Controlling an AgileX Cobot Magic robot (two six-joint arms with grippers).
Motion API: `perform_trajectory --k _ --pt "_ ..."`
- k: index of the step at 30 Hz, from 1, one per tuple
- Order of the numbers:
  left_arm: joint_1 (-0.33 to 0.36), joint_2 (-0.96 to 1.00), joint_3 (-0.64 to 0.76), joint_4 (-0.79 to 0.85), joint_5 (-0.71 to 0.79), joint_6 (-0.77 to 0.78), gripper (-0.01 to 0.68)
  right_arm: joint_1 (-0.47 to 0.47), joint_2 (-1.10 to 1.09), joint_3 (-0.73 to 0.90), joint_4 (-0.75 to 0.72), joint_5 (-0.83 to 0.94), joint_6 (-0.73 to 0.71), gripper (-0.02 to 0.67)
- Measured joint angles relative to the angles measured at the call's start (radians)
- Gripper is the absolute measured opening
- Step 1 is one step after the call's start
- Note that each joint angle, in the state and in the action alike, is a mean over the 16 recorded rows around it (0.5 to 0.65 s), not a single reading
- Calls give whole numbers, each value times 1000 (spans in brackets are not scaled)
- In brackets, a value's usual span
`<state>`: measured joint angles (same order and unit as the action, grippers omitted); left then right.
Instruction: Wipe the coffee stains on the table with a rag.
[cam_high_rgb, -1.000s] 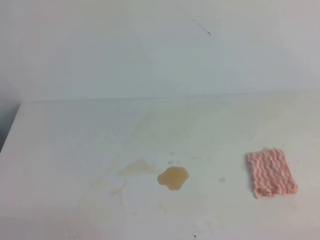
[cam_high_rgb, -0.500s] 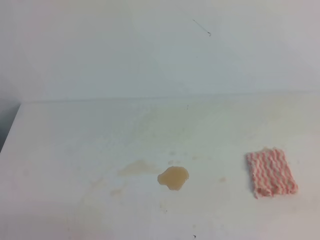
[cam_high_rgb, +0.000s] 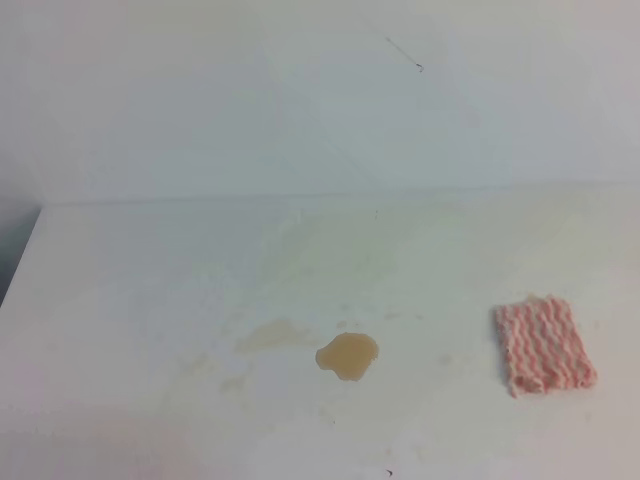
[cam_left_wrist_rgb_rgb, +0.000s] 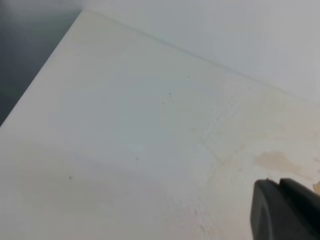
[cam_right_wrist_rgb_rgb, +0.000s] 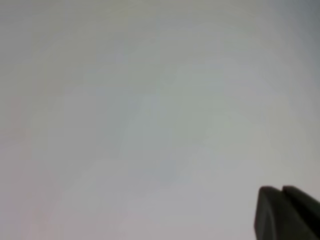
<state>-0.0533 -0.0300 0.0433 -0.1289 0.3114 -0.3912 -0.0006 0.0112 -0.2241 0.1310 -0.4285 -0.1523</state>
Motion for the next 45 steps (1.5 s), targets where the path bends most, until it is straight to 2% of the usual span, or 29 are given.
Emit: perform_trajectory --k 7,13,20,25,35,45 --pt "0 1 0 0 0 0 0 0 132 -294 7 230 11 -4" --pt "0 2 0 0 -1 0 0 1 330 -556 29 517 22 -4" --pt "0 1 0 0 -1 0 0 4 570 -767 60 799 32 -4" --pt "0 1 0 0 -1 0 0 7 706 -827 119 911 41 -4" --pt "0 0 0 0 -1 0 -2 9 928 -833 238 1099 50 -4" --pt "0 0 0 0 -1 0 -3 25 1181 -831 307 1301 -16 -2"
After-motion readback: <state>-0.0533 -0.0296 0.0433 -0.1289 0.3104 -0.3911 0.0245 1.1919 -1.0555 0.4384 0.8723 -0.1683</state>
